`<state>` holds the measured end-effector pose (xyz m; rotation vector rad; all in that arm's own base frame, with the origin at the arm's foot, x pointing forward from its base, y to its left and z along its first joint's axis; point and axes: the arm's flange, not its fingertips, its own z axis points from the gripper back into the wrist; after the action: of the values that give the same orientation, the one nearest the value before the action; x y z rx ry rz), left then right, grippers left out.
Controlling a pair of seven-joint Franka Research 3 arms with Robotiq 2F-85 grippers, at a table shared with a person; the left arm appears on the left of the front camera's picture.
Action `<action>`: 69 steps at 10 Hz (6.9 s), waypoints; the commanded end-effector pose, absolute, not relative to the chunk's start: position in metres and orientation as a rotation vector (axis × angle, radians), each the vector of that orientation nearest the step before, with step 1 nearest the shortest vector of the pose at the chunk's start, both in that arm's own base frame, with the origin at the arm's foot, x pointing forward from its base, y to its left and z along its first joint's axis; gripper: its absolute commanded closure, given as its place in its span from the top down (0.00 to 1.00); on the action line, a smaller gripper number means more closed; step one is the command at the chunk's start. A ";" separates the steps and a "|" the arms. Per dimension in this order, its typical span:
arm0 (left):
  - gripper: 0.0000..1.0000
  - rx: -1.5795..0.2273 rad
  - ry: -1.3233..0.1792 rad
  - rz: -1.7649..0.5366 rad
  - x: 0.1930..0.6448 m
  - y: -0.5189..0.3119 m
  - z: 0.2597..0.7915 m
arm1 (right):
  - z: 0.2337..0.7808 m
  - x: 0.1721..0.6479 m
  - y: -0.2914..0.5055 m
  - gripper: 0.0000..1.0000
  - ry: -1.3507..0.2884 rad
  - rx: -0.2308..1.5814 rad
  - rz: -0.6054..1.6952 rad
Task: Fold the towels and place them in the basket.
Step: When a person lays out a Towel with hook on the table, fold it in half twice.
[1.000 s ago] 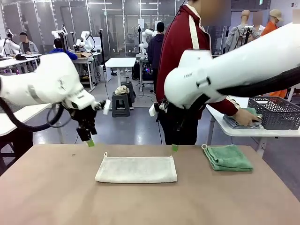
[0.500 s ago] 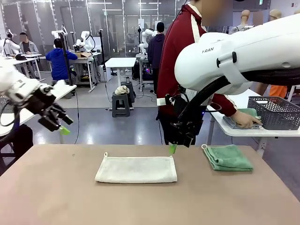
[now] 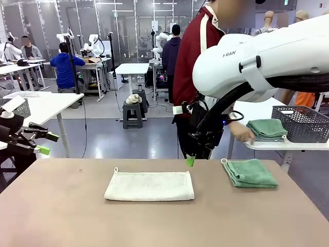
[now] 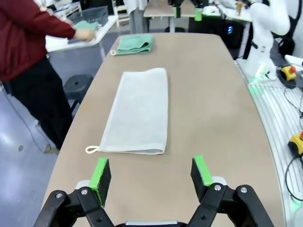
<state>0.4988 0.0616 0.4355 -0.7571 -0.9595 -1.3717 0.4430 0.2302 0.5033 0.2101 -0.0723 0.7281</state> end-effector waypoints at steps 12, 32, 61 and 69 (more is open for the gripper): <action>0.86 -0.830 -0.954 -1.401 0.507 0.057 0.425 | 0.421 0.502 0.256 0.87 -0.142 0.106 0.118; 0.86 -0.830 -0.954 -1.401 0.507 0.057 0.425 | 0.298 0.575 0.264 0.87 -0.177 0.062 -0.144; 0.86 -0.830 -0.954 -1.401 0.507 0.057 0.425 | 0.337 0.563 0.230 0.00 -0.117 0.028 0.009; 0.86 -0.830 -0.954 -1.401 0.507 0.057 0.425 | 0.418 0.570 0.357 0.00 -0.083 0.003 -0.029</action>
<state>0.5113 0.0577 0.4234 -0.8365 -0.9501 -1.4003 0.5530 0.3393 0.4246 0.0222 -0.1041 0.0242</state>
